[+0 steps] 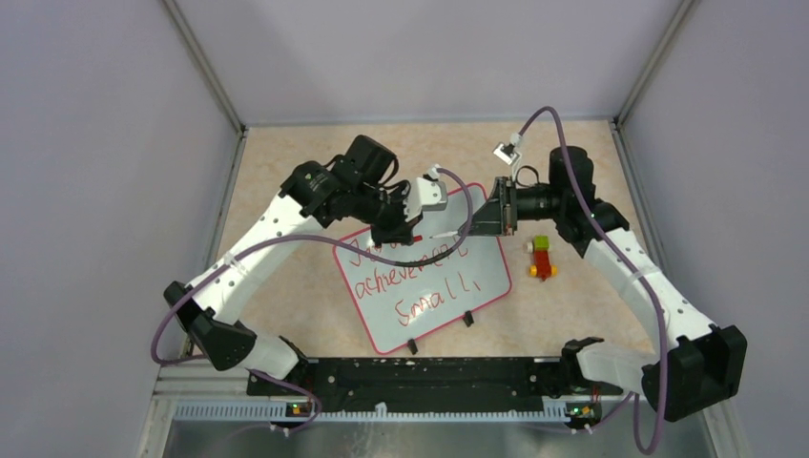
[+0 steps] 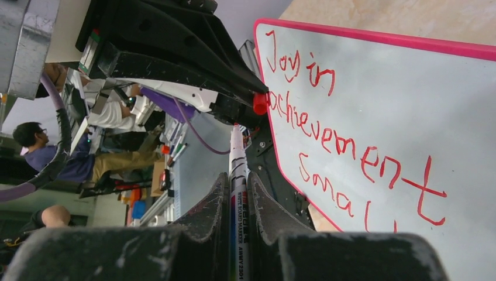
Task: Write a sentence on the whiteboard
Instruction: Close the whiteboard marker at the center of the board.
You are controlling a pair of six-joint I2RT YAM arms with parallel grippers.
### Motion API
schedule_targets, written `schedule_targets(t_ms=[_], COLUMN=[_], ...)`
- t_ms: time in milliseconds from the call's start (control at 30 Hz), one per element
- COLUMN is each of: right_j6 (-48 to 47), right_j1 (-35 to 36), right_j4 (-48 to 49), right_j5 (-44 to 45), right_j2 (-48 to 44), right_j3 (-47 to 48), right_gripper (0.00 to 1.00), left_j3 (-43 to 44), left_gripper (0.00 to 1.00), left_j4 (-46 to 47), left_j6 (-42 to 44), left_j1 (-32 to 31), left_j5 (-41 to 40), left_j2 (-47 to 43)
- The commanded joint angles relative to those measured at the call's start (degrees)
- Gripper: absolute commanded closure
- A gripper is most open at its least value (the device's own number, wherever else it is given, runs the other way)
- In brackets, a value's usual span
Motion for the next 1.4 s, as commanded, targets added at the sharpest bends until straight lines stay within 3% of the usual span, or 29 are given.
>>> schedule_targets(t_ms=[0,1033,1367], right_j6=[0.23,-2.12,-2.93], right_j1=[1.21,2.16,3.77], right_j4=[2.47,0.69,0.13], right_j5=[0.03,1.41,2.54], right_j2=[0.34,2.45,3.88], right_j3=[-0.38,0.97,1.18], right_gripper=[1.0,1.0,1.0], left_j3=[1.14,3.12,3.97], left_gripper=[1.0,1.0,1.0], left_j4=[2.16,1.54,1.98], left_j6=[-0.9,-0.3,-1.43], left_j1=[-0.39,-0.54,-2.37], left_j5=[1.96,7.14,4.03], left_j2=[0.38,0.66,2.86])
